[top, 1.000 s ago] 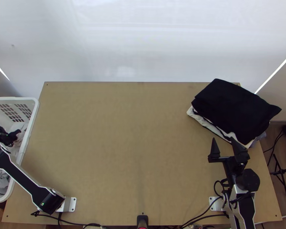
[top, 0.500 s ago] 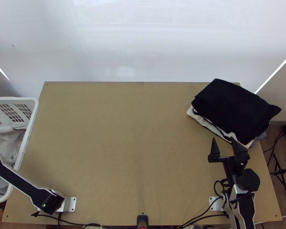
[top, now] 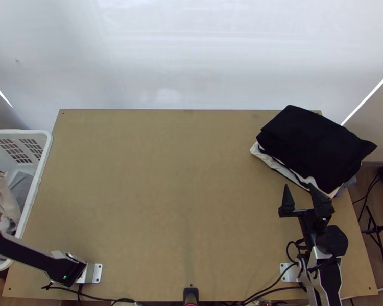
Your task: Fold the t-shirt
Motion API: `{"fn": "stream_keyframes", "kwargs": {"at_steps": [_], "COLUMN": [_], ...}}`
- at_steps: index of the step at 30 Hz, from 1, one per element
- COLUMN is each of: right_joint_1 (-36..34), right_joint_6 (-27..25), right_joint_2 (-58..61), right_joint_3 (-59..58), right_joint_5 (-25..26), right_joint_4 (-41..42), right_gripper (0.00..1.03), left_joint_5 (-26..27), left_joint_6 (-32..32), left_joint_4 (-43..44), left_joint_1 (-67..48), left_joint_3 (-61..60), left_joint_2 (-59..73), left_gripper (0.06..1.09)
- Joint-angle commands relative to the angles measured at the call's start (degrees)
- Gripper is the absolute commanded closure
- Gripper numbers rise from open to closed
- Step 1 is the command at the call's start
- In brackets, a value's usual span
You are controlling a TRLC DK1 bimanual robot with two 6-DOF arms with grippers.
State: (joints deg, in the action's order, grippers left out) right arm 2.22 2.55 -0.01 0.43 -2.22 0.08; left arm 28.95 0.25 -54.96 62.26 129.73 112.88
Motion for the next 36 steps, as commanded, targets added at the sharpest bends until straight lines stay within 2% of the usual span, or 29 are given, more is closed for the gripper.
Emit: {"fn": "stream_keyframes", "kwargs": {"at_steps": [1, 10, 15, 19, 22, 28, 33, 36], "right_joint_1": [0.0, 0.0, 0.0, 0.0, 0.0, 0.0, 0.0, 0.1], "right_joint_6": [0.0, 0.0, 0.0, 0.0, 0.0, 0.0, 0.0, 0.0], "right_joint_2": [0.0, 0.0, 0.0, 0.0, 0.0, 0.0, 0.0, 0.0], "right_joint_3": [0.0, 0.0, 0.0, 0.0, 0.0, 0.0, 0.0, -0.1], "right_joint_5": [0.0, 0.0, 0.0, 0.0, 0.0, 0.0, 0.0, 0.0], "right_joint_4": [0.0, 0.0, 0.0, 0.0, 0.0, 0.0, 0.0, 0.0], "right_gripper": [0.04, 0.04, 0.04, 0.04, 0.04, 0.04, 0.04, 0.04], "left_joint_5": [3.9, 11.2, 11.5, 10.2, 5.4, -9.0, -16.6, -23.9], "left_joint_6": [-2.2, 2.7, 14.8, 18.4, 16.0, 6.5, 1.2, -3.2], "left_joint_4": [-0.9, -11.5, -25.1, -26.3, -22.3, -6.7, -4.6, -2.7], "left_joint_1": [1.2, -0.6, -8.9, -19.0, -30.1, -50.9, -65.3, -78.9], "left_joint_3": [-0.4, -3.5, -8.5, -19.4, -27.8, -42.2, -45.5, -49.2], "left_joint_2": [-10.7, -18.8, -24.2, -32.0, -37.2, -43.5, -43.6, -44.0], "left_gripper": [1.05, 1.05, 1.05, 1.05, 1.05, 1.05, 1.05, 1.05]}}
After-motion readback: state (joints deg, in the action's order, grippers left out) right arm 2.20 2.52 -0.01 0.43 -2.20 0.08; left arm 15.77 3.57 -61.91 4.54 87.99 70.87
